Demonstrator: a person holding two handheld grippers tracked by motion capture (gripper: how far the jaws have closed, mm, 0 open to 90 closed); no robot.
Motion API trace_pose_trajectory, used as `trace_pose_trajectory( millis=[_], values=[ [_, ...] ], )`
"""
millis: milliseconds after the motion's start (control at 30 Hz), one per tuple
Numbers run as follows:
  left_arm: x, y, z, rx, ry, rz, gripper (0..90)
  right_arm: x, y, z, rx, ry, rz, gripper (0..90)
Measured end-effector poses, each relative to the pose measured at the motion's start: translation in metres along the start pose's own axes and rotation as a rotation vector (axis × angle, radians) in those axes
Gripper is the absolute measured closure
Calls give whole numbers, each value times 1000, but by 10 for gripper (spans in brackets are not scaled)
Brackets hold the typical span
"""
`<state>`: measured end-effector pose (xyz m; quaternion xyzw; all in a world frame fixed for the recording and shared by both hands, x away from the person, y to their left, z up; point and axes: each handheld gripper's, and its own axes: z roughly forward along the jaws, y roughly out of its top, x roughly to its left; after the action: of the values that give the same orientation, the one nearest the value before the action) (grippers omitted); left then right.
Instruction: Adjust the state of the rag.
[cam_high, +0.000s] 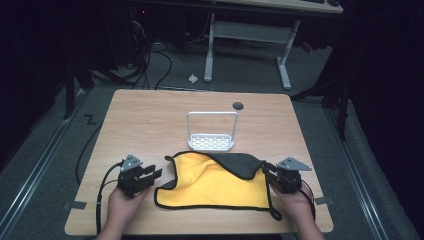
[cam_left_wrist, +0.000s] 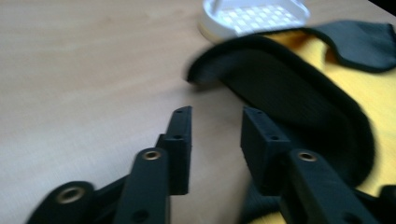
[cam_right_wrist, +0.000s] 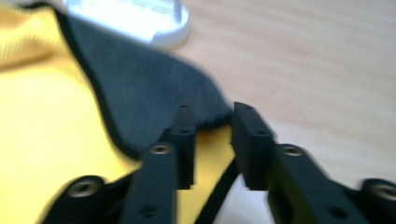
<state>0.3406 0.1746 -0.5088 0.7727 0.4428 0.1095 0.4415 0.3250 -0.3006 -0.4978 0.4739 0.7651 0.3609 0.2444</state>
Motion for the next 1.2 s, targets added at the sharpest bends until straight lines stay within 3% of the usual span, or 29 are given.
trace_pose_trajectory(
  millis=[33,100,167,233,300,433,533,633,767,1067,1200],
  values=[
    [-1,-4,0,14,-13,-4,773,1,-3,1,20,6,-10,900],
    [-6,-12,3,59,-2,-1,826,5,-8,6,66,26,-30,900],
    [-8,-19,3,79,6,-32,857,9,-10,13,104,10,-54,900],
    [-14,-25,-8,54,25,-44,857,10,-12,17,119,8,-58,900],
    [-23,-28,-19,35,39,-13,859,11,-13,18,120,6,-63,900],
    [-35,-38,-30,42,16,6,869,11,-14,18,119,7,-54,900],
    [-43,-41,-20,85,-20,25,871,13,-13,19,123,12,-58,900],
    [-48,-36,1,103,-10,68,842,17,-12,23,128,15,-77,900],
    [-47,-32,11,120,-21,61,834,18,-12,25,128,11,-73,900],
    [-71,-56,-14,160,-110,60,839,27,-38,-11,148,45,-71,900],
    [-73,-55,-16,165,-115,64,829,32,-43,-22,144,44,-69,874]
  ],
)
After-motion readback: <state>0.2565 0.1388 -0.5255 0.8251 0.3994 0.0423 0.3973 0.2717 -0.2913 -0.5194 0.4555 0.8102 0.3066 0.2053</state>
